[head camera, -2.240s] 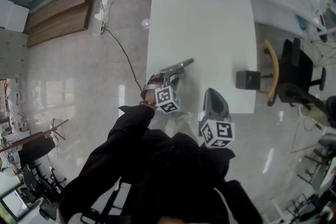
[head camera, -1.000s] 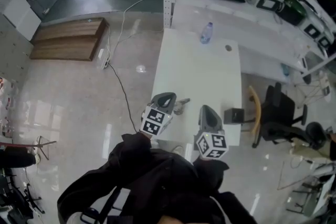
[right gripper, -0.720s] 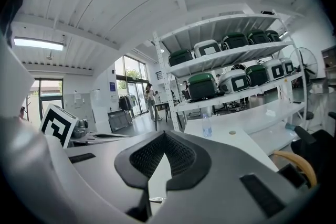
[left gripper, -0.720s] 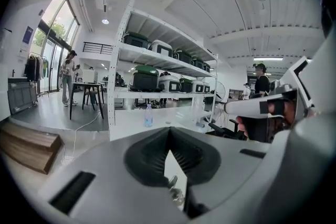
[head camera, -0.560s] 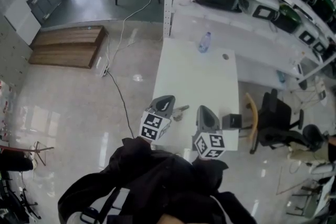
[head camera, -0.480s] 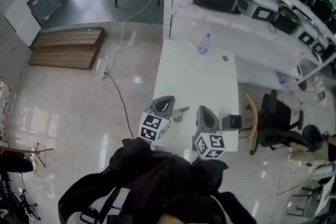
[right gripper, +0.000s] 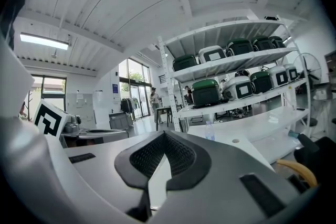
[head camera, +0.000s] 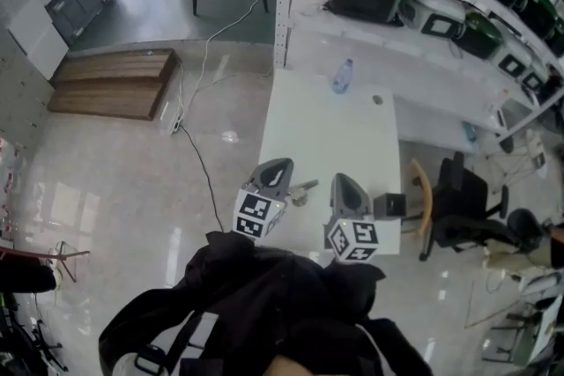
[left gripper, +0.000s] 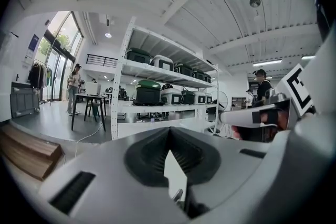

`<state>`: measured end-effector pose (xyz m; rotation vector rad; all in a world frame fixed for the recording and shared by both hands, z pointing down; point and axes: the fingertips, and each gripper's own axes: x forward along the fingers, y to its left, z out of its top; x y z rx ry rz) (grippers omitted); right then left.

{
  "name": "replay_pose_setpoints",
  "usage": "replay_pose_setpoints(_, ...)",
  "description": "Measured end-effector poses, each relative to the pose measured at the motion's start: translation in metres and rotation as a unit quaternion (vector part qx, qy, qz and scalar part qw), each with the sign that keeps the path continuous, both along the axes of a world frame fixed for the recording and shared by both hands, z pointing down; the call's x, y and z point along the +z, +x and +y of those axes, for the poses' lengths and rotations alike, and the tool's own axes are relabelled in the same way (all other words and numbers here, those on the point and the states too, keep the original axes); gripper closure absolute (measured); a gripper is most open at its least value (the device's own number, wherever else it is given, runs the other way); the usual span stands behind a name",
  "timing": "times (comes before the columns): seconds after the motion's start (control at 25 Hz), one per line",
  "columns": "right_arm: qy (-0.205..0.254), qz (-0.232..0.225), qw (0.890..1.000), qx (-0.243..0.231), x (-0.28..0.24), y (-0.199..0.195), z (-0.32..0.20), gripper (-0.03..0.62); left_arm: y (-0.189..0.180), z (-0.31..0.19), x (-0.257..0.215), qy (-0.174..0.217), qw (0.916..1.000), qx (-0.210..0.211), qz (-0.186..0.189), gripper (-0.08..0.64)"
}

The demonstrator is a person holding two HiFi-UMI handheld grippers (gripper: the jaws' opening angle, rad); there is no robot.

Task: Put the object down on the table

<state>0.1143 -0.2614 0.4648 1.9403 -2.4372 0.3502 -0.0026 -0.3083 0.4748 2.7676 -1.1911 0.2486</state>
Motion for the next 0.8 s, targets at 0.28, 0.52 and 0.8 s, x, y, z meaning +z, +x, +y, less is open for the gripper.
replay_pose_setpoints(0.28, -0.002, 0.007, 1.0, 0.001, 0.0013, 0.0019, -0.0013, 0.591, 0.0015, 0.0022, -0.0034, 0.007, 1.0, 0.003, 0.005, 0.558)
replay_pose_setpoints(0.52, -0.004, 0.006, 1.0, 0.003, -0.0013, 0.0035, -0.0006, 0.591, 0.0022, 0.0035, -0.0024, 0.005, 0.9999, 0.004, 0.009, 0.558)
replay_pose_setpoints(0.8, -0.002, 0.004, 1.0, -0.003, 0.0022, 0.0075, 0.0014, 0.591, 0.0065, 0.0062, -0.0017, 0.006, 0.9999, 0.005, 0.013, 0.558)
